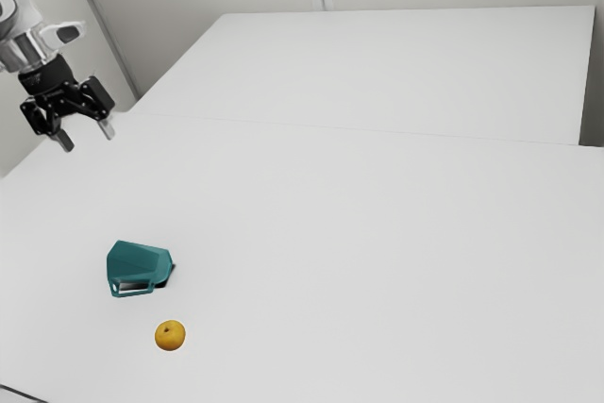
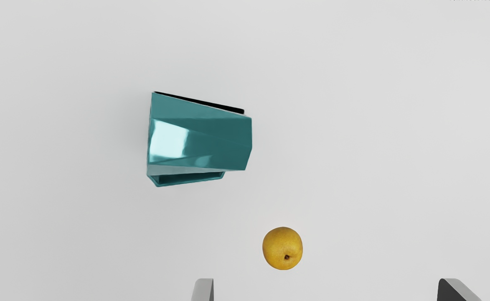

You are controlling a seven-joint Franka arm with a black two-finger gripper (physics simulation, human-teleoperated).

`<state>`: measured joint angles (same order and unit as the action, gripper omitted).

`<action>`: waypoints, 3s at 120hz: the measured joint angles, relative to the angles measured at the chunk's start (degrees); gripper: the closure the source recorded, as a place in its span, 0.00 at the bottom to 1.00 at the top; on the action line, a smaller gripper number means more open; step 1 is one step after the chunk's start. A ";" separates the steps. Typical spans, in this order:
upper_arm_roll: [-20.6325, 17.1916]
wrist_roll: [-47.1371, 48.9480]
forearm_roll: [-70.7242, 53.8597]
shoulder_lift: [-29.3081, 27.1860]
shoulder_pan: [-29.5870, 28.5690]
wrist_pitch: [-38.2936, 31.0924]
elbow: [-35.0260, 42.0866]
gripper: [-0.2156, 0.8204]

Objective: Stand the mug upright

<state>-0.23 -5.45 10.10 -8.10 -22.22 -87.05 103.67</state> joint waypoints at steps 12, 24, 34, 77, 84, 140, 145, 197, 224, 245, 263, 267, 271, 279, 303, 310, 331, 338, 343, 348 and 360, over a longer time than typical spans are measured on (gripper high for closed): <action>0.23 -2.98 2.40 -0.06 -2.53 -2.18 2.92 0.23; 0.78 -6.06 4.70 -0.07 -3.92 -4.48 5.85 0.23; 1.11 -8.71 6.76 -0.18 -4.99 -6.37 7.92 0.23; 3.59 -20.60 16.84 -1.29 -9.67 -13.00 18.86 0.23; 3.64 -22.55 18.59 -1.78 -10.38 -14.09 20.95 0.23; 8.40 -39.07 28.50 -1.53 -12.10 -20.29 29.77 0.23; 8.93 -40.77 29.14 -1.32 -12.15 -20.67 30.05 0.23; 11.35 -57.70 36.63 4.65 -13.04 -22.20 31.61 0.23; 11.80 -64.08 38.83 7.62 -13.27 -22.62 32.00 0.23; 11.84 -67.95 39.94 8.66 -13.63 -22.88 32.13 0.23; 11.84 -70.48 40.58 9.61 -13.74 -22.99 32.14 0.23; 11.84 -70.96 40.65 9.68 -13.64 -22.99 32.14 0.23; 11.84 -71.39 40.79 9.71 -13.49 -22.98 32.34 0.23; 11.84 -72.12 41.27 9.75 -13.06 -22.96 32.69 0.23; 11.83 -72.77 41.80 9.82 -11.52 -22.84 33.66 0.23; 11.83 -72.69 41.83 9.84 -11.26 -22.78 33.70 0.23; 11.84 -72.30 41.84 9.92 -10.86 -22.65 33.90 0.23; 11.84 -72.19 41.84 9.94 -10.77 -22.62 34.01 0.23; 11.84 -72.12 41.84 9.96 -10.73 -22.59 34.08 0.23; 11.84 -72.05 41.84 10.03 -10.67 -22.57 34.12 0.23; 11.83 -71.91 41.85 10.37 -10.43 -22.51 34.35 0.23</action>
<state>11.60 -77.35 51.94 2.27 -32.65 -109.55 138.02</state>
